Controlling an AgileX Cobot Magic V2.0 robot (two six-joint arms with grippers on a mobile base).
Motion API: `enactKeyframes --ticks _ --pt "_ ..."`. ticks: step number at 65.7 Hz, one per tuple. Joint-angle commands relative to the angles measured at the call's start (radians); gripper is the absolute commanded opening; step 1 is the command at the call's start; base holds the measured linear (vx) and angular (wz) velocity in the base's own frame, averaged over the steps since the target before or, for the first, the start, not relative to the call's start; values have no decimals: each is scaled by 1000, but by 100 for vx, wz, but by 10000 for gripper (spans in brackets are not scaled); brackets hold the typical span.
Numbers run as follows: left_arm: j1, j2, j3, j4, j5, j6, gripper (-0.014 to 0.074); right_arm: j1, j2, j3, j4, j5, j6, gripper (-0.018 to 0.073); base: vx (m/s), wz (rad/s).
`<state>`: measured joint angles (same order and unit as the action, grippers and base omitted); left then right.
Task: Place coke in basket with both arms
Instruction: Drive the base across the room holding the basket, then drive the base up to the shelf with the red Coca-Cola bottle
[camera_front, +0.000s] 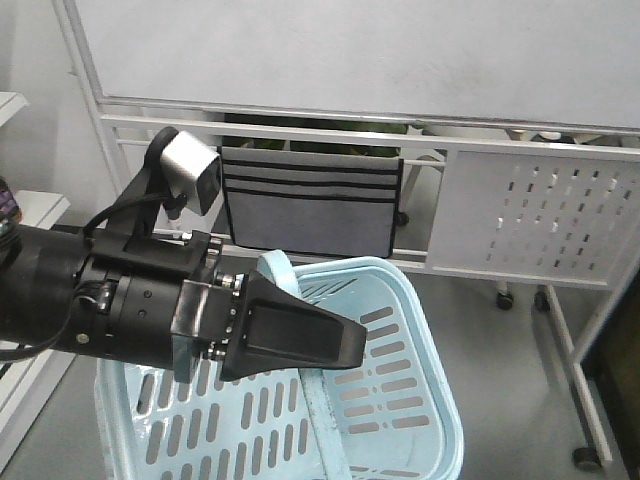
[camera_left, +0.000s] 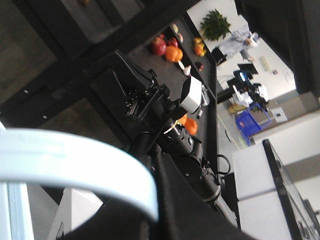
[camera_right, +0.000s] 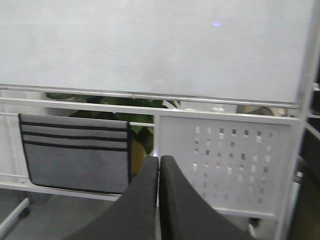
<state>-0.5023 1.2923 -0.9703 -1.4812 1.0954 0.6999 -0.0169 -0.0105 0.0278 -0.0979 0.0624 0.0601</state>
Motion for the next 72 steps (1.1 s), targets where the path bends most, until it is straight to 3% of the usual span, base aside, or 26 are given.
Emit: enactKeyframes --ticks 1,72 --pt "-6 -32 -26 -85 16 9 -6 -2 -12 8 -9 -68 -7 -5 22 40" --pt "-6 -32 -26 -85 16 9 -6 -2 -12 8 -9 -68 -7 -5 17 58"
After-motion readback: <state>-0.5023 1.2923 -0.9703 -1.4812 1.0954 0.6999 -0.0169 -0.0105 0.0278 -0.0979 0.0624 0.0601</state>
